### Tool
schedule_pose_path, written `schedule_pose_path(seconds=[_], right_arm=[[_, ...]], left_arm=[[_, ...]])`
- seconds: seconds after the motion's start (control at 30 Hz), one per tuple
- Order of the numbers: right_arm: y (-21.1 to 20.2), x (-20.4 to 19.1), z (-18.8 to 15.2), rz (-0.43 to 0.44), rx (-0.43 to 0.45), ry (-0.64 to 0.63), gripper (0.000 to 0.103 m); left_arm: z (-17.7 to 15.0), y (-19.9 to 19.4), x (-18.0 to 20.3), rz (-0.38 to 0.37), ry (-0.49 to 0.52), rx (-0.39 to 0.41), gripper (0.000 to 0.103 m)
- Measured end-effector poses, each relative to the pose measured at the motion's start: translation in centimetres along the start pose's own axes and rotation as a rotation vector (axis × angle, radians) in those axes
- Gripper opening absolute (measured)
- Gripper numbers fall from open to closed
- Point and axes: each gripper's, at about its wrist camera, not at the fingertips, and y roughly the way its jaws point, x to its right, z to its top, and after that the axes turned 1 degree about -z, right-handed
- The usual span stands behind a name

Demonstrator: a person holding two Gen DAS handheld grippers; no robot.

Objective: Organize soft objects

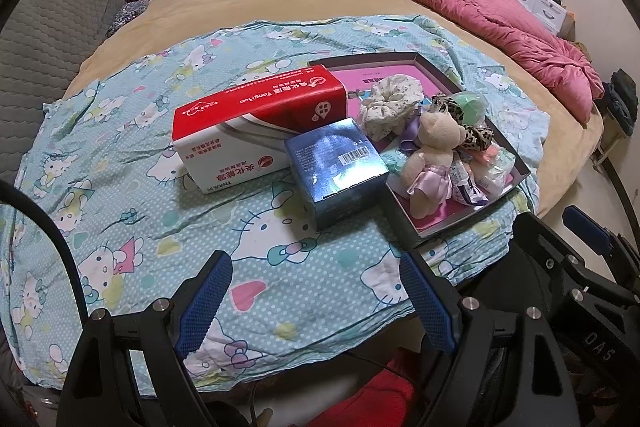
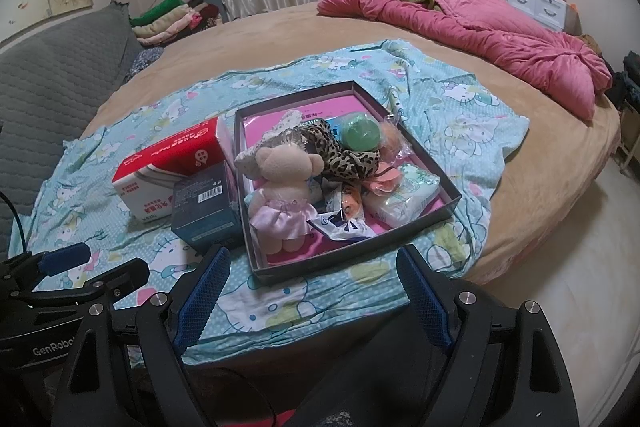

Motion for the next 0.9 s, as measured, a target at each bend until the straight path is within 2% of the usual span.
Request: schedule_pose_path(seconds=[0.9], right_arm=[[1.1, 0.3, -0.1, 0.008, -0.036, 0.019, 0.086]], left_arm=[[-0.1, 1.0, -0.9, 0.011, -0.028, -0.010, 0.085]])
